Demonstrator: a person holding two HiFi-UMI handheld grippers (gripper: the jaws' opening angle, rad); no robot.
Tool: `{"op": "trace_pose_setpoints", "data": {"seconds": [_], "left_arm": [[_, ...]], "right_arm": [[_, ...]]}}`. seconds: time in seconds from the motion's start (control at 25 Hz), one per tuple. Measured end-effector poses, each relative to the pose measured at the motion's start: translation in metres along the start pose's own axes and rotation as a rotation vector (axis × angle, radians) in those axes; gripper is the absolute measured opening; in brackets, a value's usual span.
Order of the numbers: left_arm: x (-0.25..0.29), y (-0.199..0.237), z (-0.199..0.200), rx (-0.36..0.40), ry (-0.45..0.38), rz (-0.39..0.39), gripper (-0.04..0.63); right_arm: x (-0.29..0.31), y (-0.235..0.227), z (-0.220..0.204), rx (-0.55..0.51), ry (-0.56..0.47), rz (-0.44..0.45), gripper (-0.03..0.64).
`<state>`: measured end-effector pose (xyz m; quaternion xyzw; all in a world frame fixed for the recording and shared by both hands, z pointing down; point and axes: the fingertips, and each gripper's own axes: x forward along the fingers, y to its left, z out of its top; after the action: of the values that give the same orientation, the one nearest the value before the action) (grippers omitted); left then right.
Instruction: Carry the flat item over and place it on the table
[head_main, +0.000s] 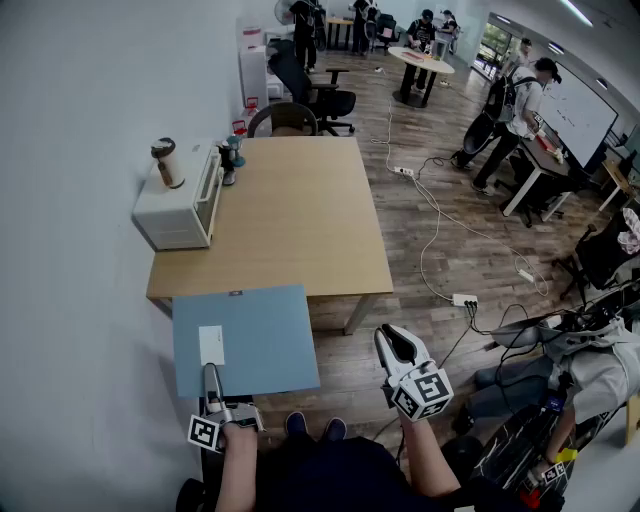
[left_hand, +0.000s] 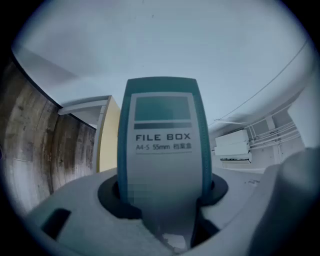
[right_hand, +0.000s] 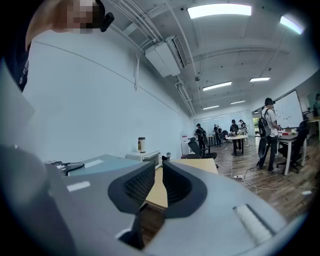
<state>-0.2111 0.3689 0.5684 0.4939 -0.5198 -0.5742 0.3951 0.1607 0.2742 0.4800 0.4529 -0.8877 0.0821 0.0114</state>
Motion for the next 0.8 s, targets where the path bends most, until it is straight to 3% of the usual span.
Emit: {"op": "trace_pose_setpoints", "data": {"seconds": [0.8], "left_arm": [[0.025, 0.006, -0.018, -0.021, 0.048, -0.008, 0.255]], "right_arm": [[0.009, -0.004, 0.003, 0.006, -0.013, -0.026, 0.055]]}}
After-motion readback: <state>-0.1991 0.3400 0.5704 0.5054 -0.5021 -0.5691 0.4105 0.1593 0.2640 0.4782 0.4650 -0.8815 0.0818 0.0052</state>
